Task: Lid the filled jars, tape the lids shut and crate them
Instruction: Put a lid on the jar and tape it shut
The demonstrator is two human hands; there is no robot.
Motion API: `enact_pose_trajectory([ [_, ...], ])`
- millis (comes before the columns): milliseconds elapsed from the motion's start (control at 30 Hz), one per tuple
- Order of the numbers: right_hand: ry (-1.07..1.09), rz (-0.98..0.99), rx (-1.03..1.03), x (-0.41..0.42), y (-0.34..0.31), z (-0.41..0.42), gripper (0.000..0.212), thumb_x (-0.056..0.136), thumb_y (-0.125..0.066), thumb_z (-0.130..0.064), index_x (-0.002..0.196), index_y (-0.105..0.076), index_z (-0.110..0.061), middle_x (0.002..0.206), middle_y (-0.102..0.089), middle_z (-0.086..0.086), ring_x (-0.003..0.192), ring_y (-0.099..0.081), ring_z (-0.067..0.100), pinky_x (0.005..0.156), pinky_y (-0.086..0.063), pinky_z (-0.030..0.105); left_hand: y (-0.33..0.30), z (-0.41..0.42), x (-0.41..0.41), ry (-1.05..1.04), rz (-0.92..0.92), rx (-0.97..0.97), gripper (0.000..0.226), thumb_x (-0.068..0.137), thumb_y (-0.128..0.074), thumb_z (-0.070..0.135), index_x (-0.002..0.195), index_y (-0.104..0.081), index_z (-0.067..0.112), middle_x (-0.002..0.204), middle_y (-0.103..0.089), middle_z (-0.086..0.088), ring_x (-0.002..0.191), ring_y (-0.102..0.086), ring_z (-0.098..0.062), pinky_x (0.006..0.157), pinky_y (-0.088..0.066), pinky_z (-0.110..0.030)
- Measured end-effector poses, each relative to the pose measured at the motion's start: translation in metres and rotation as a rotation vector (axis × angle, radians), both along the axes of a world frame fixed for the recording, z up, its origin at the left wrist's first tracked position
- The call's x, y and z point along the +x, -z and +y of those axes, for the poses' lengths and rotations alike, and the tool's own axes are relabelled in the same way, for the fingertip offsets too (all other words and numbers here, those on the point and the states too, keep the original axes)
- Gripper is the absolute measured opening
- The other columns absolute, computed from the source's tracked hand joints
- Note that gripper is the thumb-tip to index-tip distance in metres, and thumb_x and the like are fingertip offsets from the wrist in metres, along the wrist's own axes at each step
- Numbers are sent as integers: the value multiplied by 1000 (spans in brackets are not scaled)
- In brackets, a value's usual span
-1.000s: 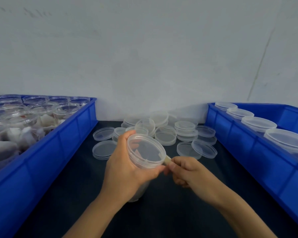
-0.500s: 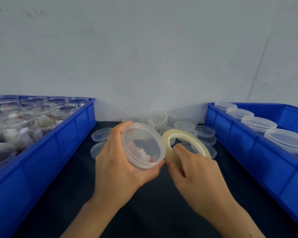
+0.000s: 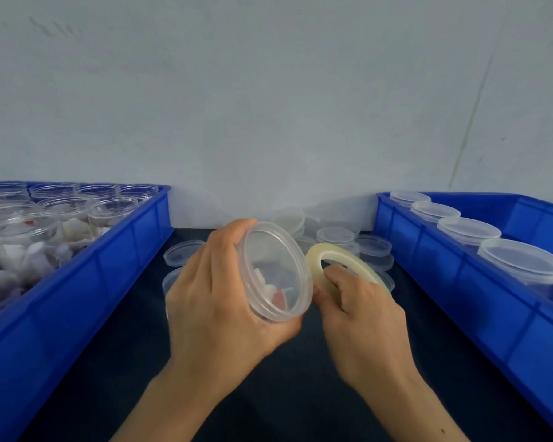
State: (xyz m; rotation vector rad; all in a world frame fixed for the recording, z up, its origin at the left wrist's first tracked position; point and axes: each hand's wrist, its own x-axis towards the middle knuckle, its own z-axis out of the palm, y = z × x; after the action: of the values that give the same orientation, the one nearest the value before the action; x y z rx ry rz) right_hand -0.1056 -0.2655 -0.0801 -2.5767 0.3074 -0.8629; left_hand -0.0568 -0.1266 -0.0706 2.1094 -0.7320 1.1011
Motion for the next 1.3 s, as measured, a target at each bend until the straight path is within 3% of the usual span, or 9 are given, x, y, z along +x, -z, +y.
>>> enact_pose_trajectory([
  [167, -6, 22, 114, 1, -3, -3, 37, 94, -45, -41, 63, -32, -28, 52, -43, -5, 46, -38, 9, 46, -28, 22, -3, 1, -4, 13, -46, 28, 81, 55, -76, 46, 117, -58, -1, 105, -68, -7, 89, -66, -22, 80, -31, -13],
  [333, -5, 22, 169, 2, -2, -4, 35, 94, -47, -38, 64, -36, -26, 56, -45, -5, 48, -40, 8, 48, -31, 23, -5, 0, -6, 53, -55, 30, 76, 61, -63, 50, 118, -58, 1, 107, -67, -5, 97, -53, -12, 84, -31, -13],
  [600, 14, 85, 238, 11, -1, -9, 41, 94, -52, -38, 62, -36, -17, 58, -42, -5, 53, -34, 10, 51, -29, 28, -2, 3, -3, 67, -13, 117, 85, 43, -86, 35, 117, -59, 2, 105, -66, -4, 91, -56, -14, 81, -30, -13],
  [833, 32, 93, 263, 15, 1, -13, 43, 94, -52, -37, 60, -33, -17, 56, -40, -3, 53, -32, 12, 51, -28, 29, -1, 4, -4, 96, 9, 117, 89, 42, -90, 35, 118, -58, 4, 108, -66, -3, 93, -60, -16, 83, -32, -13],
  [1067, 10, 114, 339, 20, 3, -16, 40, 93, -53, -38, 63, -38, -16, 57, -41, -3, 53, -35, 12, 52, -30, 29, -2, 3, -4, 109, 9, 139, 89, 42, -89, 35, 118, -58, 3, 107, -66, -5, 95, -52, -12, 83, -30, -13],
  [1300, 0, 111, 379, 23, 9, -17, 38, 93, -53, -37, 62, -41, -17, 56, -43, -4, 51, -36, 12, 51, -31, 29, -3, 2, -5, 111, 37, 164, 90, 39, -94, 32, 117, -59, 2, 107, -67, -5, 91, -66, -21, 82, -36, -16],
])
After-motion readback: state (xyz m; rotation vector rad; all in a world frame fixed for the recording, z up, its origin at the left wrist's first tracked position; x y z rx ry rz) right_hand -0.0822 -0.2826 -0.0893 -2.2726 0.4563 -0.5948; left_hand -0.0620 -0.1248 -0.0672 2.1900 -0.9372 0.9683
